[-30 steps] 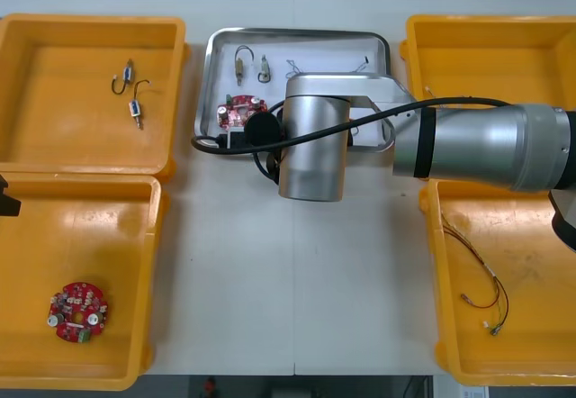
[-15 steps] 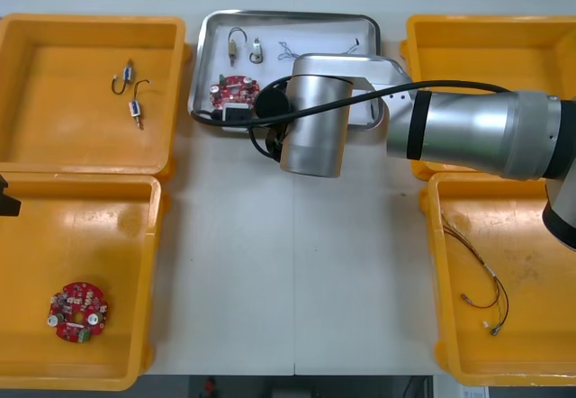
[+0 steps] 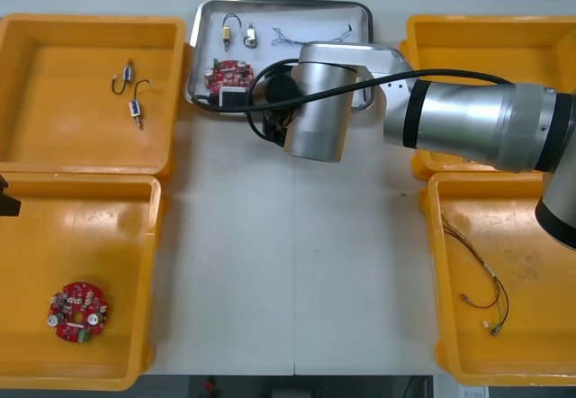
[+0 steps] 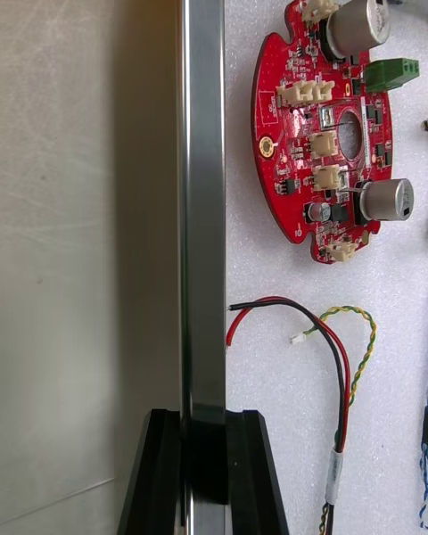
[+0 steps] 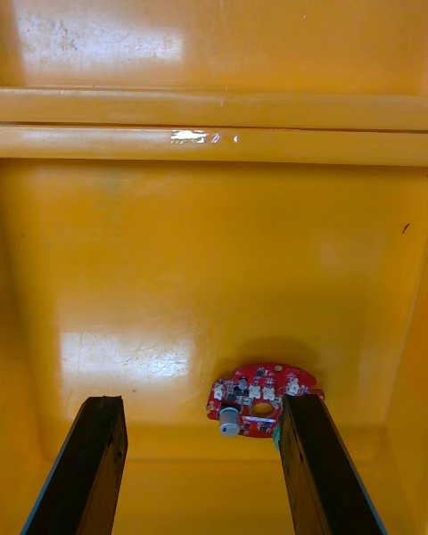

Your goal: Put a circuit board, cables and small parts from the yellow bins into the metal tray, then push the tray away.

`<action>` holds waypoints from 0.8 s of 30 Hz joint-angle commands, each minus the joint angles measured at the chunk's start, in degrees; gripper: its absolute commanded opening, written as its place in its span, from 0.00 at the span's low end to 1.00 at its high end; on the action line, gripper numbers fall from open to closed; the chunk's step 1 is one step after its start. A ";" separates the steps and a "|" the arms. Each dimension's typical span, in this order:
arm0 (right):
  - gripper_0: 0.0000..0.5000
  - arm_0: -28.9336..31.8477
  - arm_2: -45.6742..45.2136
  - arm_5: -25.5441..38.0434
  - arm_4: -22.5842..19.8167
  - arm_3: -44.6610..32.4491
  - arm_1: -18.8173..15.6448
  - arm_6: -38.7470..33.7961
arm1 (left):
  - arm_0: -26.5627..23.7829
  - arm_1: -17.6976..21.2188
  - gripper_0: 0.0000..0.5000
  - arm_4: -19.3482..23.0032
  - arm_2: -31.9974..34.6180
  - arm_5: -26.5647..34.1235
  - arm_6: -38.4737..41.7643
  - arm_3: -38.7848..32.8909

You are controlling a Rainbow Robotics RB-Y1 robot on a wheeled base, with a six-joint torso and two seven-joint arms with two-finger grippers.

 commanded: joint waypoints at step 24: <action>0.00 -3.87 0.85 -4.14 5.01 4.57 1.41 2.54 | 1.03 2.61 1.00 0.22 1.45 -0.59 -1.90 -0.50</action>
